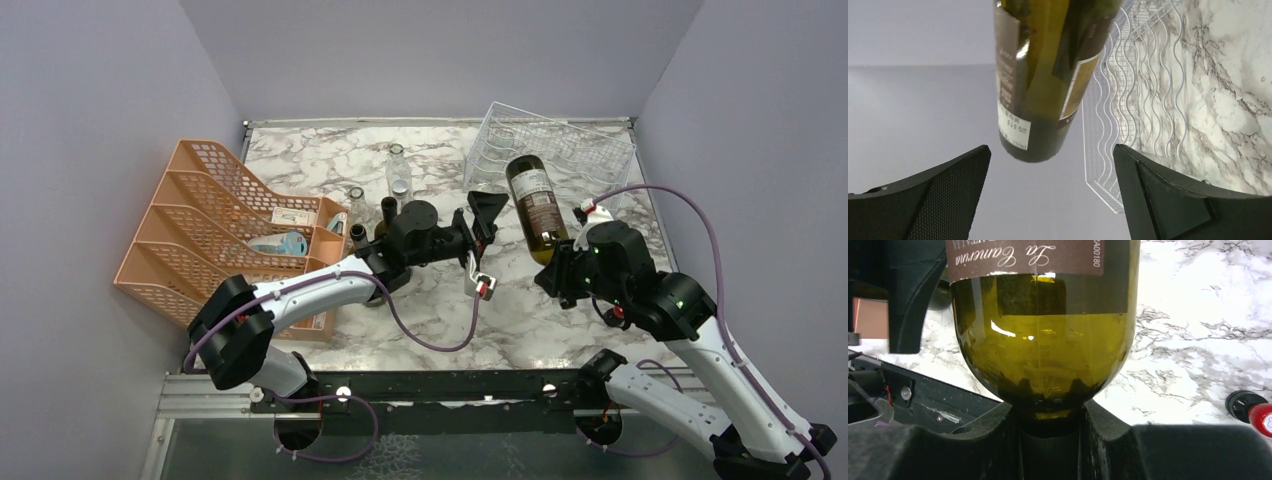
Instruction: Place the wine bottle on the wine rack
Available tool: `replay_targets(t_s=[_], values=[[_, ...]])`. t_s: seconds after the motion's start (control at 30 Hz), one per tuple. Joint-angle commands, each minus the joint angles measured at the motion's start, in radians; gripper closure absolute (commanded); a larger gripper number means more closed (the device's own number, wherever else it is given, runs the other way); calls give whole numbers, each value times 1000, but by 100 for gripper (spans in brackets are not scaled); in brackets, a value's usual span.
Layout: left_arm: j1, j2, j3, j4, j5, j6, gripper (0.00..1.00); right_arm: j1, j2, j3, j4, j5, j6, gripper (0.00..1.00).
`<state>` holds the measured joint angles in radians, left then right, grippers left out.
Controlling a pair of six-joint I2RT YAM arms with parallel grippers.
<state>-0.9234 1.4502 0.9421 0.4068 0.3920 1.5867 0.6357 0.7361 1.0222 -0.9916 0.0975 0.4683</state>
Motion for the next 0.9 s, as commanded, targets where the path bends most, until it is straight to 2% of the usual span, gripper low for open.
replay_targets(t_s=[0.0, 0.1, 0.2, 0.3, 0.4, 0.53, 0.67, 0.87], values=[[-2, -49, 102, 30, -81, -358, 1, -1, -18, 22, 89, 75, 41, 99], [-2, -54, 189, 31, -291, -717, 1, -1, -21, -15, 110, 74, 60, 99], [-2, -82, 208, 30, -450, -1028, 1, -1, -24, -61, 147, 68, 74, 99], [1, -126, 184, 10, -516, -1293, 1, -1, -25, -126, 186, 63, 75, 99], [1, -175, 142, -30, -483, -1466, 1, -1, -15, -196, 241, 56, 83, 99], [1, -230, 100, -111, -475, -1647, 1, -1, 28, -278, 330, 36, 97, 99], [1, -267, 91, -239, -500, -1757, 1, -1, 73, -346, 434, 81, 130, 99], [0, -363, 47, -293, -422, -1796, 1, -1, 147, -411, 557, 145, 170, 99]])
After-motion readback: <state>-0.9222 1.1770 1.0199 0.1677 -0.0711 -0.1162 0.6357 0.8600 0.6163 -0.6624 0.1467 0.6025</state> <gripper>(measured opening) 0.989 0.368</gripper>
